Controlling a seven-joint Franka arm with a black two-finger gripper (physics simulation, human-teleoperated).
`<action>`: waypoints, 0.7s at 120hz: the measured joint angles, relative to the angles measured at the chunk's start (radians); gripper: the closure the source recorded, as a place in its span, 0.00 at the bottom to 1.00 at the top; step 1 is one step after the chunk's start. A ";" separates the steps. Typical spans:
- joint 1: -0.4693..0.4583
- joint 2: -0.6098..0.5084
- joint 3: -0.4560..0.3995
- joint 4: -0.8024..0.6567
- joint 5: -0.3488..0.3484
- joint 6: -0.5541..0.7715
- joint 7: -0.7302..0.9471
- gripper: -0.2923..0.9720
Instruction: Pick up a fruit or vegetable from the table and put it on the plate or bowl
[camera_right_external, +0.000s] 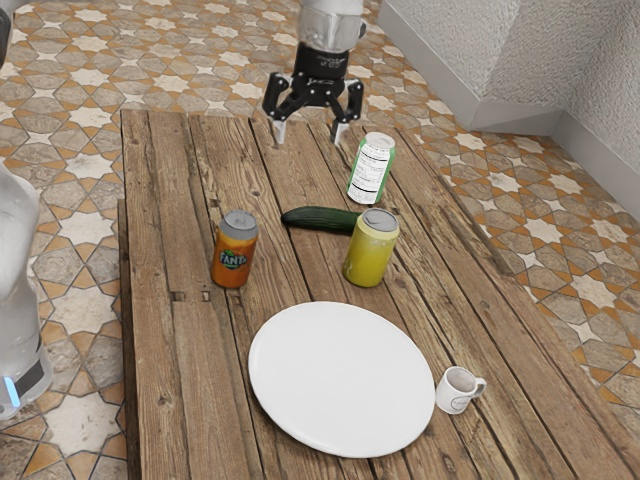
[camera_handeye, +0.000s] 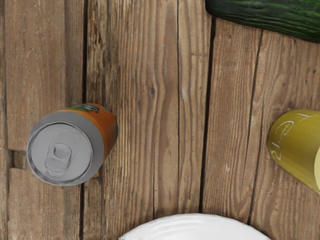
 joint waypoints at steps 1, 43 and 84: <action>0.000 0.000 0.000 0.000 0.000 0.000 -0.011 0.23; 0.033 0.050 0.032 0.024 -0.007 -0.006 -0.055 0.23; -0.055 0.212 -0.003 0.141 0.078 -0.015 0.466 0.23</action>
